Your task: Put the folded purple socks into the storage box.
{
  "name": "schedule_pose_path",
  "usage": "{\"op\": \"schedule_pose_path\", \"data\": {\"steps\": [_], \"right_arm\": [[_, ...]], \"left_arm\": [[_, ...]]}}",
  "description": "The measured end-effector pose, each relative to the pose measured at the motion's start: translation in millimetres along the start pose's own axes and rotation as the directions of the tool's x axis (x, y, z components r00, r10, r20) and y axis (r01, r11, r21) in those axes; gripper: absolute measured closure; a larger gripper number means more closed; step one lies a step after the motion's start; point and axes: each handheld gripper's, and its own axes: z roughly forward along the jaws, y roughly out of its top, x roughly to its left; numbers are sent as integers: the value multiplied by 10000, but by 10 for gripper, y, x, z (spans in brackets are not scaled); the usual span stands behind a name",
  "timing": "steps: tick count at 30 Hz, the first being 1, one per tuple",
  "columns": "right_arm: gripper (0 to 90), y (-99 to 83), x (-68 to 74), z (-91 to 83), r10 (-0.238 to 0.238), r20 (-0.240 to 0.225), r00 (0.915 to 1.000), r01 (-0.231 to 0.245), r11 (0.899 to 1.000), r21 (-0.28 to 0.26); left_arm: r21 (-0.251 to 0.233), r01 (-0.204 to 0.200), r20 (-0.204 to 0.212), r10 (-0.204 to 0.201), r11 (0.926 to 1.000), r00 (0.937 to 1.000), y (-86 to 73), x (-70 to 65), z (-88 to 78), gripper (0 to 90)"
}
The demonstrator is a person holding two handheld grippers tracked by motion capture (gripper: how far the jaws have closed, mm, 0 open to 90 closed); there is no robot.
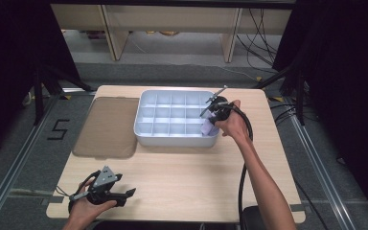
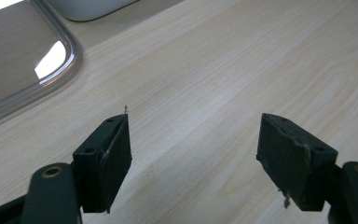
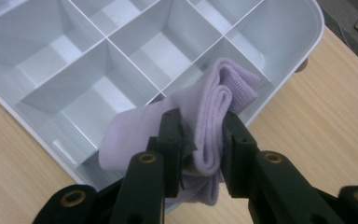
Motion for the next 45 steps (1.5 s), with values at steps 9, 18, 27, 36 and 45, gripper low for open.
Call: {"op": "schedule_pose_path", "data": {"steps": [9,18,27,36,45], "right_arm": [[729,-18,72,112,-443,255,9987,439,9989,161],[730,-68,156,255,-1052,266,9941,1038,9934,488],[707,-137,187,342,-1293,-96,9916,1297,9894,650],[732,-92,112,157,-478,-453,9978,458,9979,-448],[863,-65,109,292,-167,-540,9984,180,9996,238]], "left_arm": [[92,58,69,-59,9999,10000,-6,4,-2,257],[11,41,14,-41,10000,10000,-5,0,-1,259],[72,17,85,-17,10000,10000,-9,-14,14,258],[-34,221,111,-220,9998,9997,-8,-15,17,259],[179,24,6,-24,9998,10000,-12,-8,17,261]]}}
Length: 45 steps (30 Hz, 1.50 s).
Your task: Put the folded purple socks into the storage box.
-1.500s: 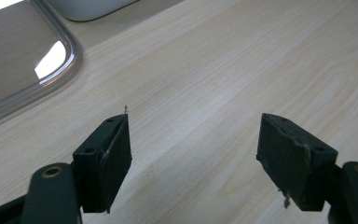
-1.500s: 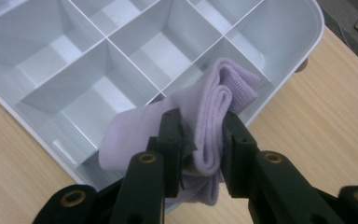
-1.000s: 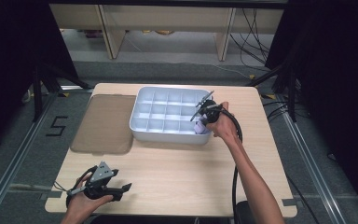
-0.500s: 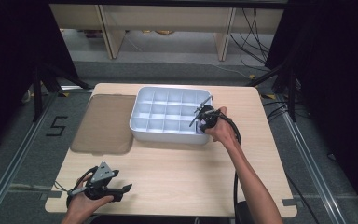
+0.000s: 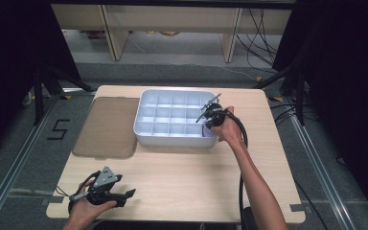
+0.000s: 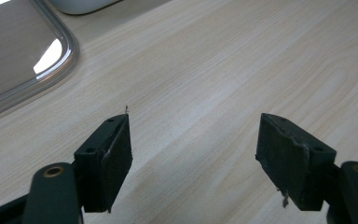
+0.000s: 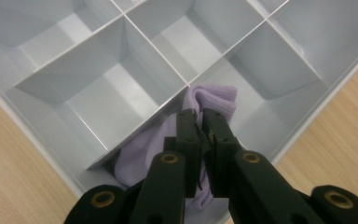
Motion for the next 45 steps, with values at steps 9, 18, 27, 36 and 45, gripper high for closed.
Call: {"op": "schedule_pose_path", "data": {"steps": [9,18,27,36,45], "right_arm": [[869,16,28,248,-334,-282,9990,361,9941,1025],[851,-1,6,279,-113,-599,9981,169,9955,931],[688,-125,-164,-46,842,-855,9928,-911,9926,-801],[641,-135,-13,-362,364,-842,9958,-507,9832,-1751],[623,-165,129,-395,234,-938,9953,-426,9770,-2088]], "left_arm": [[-54,-72,107,73,10000,9999,-4,-17,0,264],[-154,-7,145,9,9999,9999,-4,-26,-1,264],[-32,-102,21,102,9999,9999,-1,2,-4,264],[-120,-8,55,9,9999,10000,-3,-16,5,264],[-157,9,44,-8,9999,10000,-5,-2,-5,264]]}}
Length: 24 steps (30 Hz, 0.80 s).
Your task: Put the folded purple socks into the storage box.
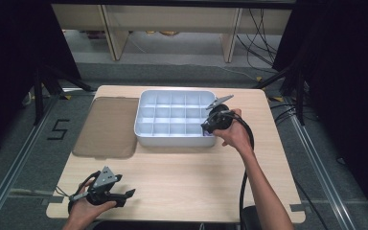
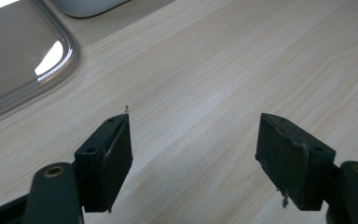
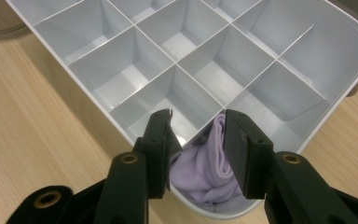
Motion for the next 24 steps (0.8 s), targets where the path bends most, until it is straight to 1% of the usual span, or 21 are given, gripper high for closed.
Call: {"op": "schedule_pose_path", "data": {"steps": [1,2,3,5,6,7,8,9,11,12,13,14,15,16,17,18,19,20,21,23,24], "right_arm": [[617,-6,12,-21,47,-20,10000,-46,9999,115],[609,-20,23,-11,-63,-30,10000,62,9999,-112],[598,-21,41,-38,33,-97,9999,-32,10000,20],[582,-42,72,-48,89,-15,10000,-89,9995,-287],[580,-46,88,-72,158,-121,9998,-161,9997,-208],[575,-60,121,-75,283,-108,9995,-287,9989,-362],[567,-67,141,-100,288,-218,9993,-294,9991,-297],[559,-86,159,-87,152,-106,9998,-158,9980,-607],[555,-97,173,-99,52,-227,9997,-68,9976,-684],[553,-124,215,-122,220,-266,9994,-238,9974,-681],[553,-124,215,-122,220,-266,9994,-238,9974,-681],[549,-145,239,-138,2,-442,9990,-35,9972,-753],[545,-161,263,-131,127,-393,9991,-162,9958,-907],[544,-175,282,-125,101,-352,9993,-141,9933,-1151],[543,-183,297,-139,81,-431,9990,-125,9948,-1008],[539,-192,310,-144,-14,-469,9989,-33,9950,-1002],[538,-209,344,-132,191,-477,9987,-245,9929,-1161],[538,-223,355,-141,121,-513,9986,-177,9939,-1092],[537,-240,378,-132,191,-518,9985,-255,9917,-1259],[538,-278,410,-122,151,-549,9984,-239,9860,-1648],[538,-296,435,-134,89,-622,9980,-179,9893,-1445]], "left_arm": [[0,1,-2,-1,10000,10000,0,-1,2,263],[-8,7,21,-7,10000,10000,1,-4,3,263],[-17,25,29,-25,10000,10000,1,-7,4,263],[-17,29,10,-29,10000,10000,1,-8,4,263],[-22,26,6,-26,10000,10000,1,-8,3,263],[-26,95,-4,-95,10000,10000,-1,-12,2,263],[111,-158,-65,159,9998,9999,1,9,-7,263],[111,-158,-65,159,9998,9999,1,9,-7,263],[-33,-5,-13,5,10000,10000,-2,2,2,263],[61,111,-46,-111,9999,9999,-5,-1,5,262],[61,111,-46,-111,9999,9999,-5,-1,5,262],[0,4,-9,-4,10000,10000,0,-2,4,262],[0,4,-9,-4,10000,10000,0,-2,4,262],[-22,-9,-24,9,10000,10000,-3,1,4,262],[-21,204,16,-204,9998,9998,-7,-8,10,262],[10,156,-22,-156,9999,9999,-8,-2,9,262],[105,-117,-136,118,9999,9998,-3,19,4,262],[140,-93,-54,94,9999,9999,-4,18,-3,262],[35,7,-70,-7,10000,10000,-9,15,4,262],[31,-37,-55,37,10000,10000,-8,20,-2,262],[31,-37,-55,37,10000,10000,-8,20,-2,262]]}}
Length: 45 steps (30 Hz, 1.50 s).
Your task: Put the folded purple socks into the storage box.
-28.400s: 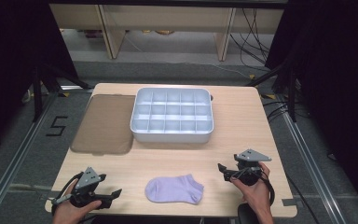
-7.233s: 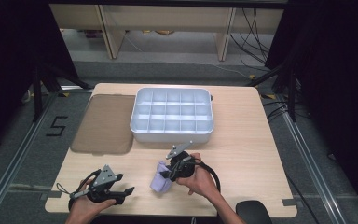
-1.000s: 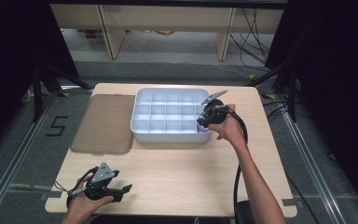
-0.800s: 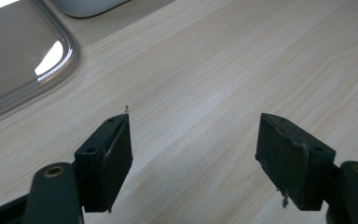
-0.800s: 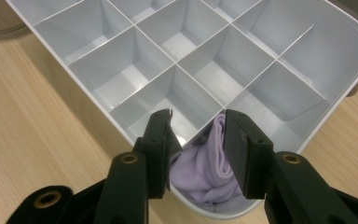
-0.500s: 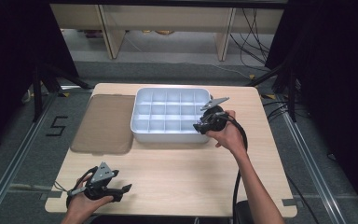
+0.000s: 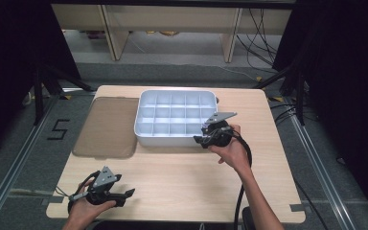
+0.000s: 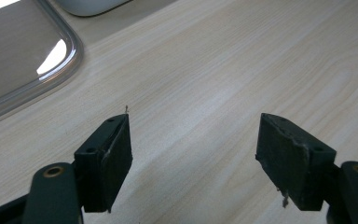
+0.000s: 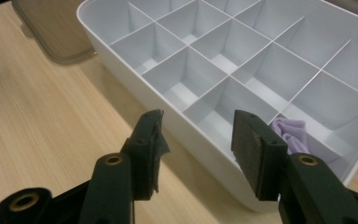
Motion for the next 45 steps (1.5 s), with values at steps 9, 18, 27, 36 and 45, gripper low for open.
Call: {"op": "schedule_pose_path", "data": {"steps": [9,18,27,36,45], "right_arm": [[529,-110,118,-62,117,-368,9993,-116,9999,35],[446,-140,185,-38,83,-551,9984,-87,9999,-85],[376,-170,283,-28,105,-614,9981,-128,9993,-358],[332,-252,412,-2,21,-700,9975,-46,9994,-349],[318,-312,501,-6,-169,-796,9967,164,9998,-59]], "left_arm": [[2,0,36,0,10000,10000,8,-29,-2,260],[-81,-34,10,34,10000,10000,11,-24,-6,255],[-11,-173,3,173,9999,9999,13,-22,-9,229],[-50,-71,21,72,10000,10000,14,-52,0,219],[-55,-56,11,56,10000,10000,9,-52,-1,219]]}}
